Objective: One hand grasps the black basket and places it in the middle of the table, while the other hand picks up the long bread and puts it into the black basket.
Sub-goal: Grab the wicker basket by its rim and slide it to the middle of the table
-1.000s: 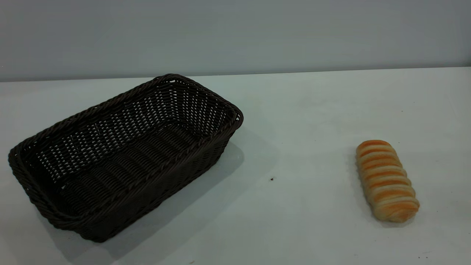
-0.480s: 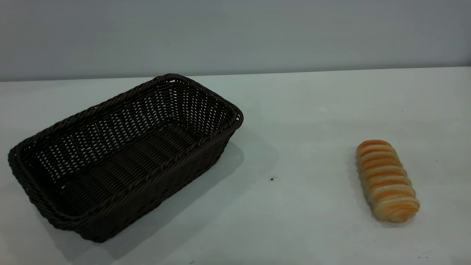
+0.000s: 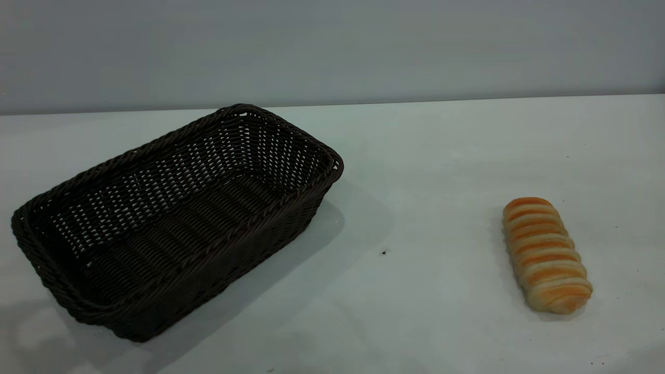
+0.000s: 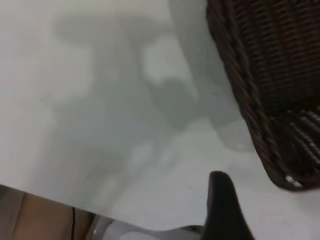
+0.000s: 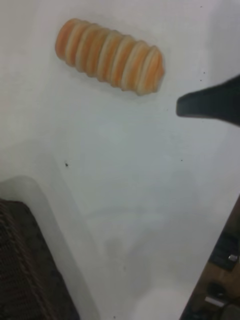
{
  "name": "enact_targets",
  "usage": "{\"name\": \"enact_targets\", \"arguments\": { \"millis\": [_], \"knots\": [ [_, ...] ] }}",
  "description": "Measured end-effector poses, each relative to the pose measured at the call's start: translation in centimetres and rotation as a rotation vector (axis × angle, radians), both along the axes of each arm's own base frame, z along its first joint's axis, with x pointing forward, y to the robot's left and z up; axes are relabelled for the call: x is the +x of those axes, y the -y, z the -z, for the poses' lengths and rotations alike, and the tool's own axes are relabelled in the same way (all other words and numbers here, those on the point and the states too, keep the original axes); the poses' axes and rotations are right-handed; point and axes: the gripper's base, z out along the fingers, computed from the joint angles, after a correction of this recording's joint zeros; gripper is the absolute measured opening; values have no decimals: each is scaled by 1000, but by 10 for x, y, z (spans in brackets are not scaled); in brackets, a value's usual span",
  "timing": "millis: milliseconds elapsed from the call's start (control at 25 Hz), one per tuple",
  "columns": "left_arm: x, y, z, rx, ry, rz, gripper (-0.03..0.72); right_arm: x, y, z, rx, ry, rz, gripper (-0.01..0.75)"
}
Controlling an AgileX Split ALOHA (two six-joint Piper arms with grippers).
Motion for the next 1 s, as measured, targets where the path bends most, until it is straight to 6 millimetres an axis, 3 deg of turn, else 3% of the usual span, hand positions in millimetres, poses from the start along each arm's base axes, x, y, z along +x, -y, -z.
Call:
{"name": "enact_targets", "arguments": {
  "millis": [240, 1000],
  "knots": [
    [16, 9, 35, 1, -100, -8, 525, 0, 0, 0, 6, -1, 1, 506],
    [49, 21, 77, -28, -115, -83, 496, 0, -1, -1, 14, 7, -10, 506]
  ]
}}
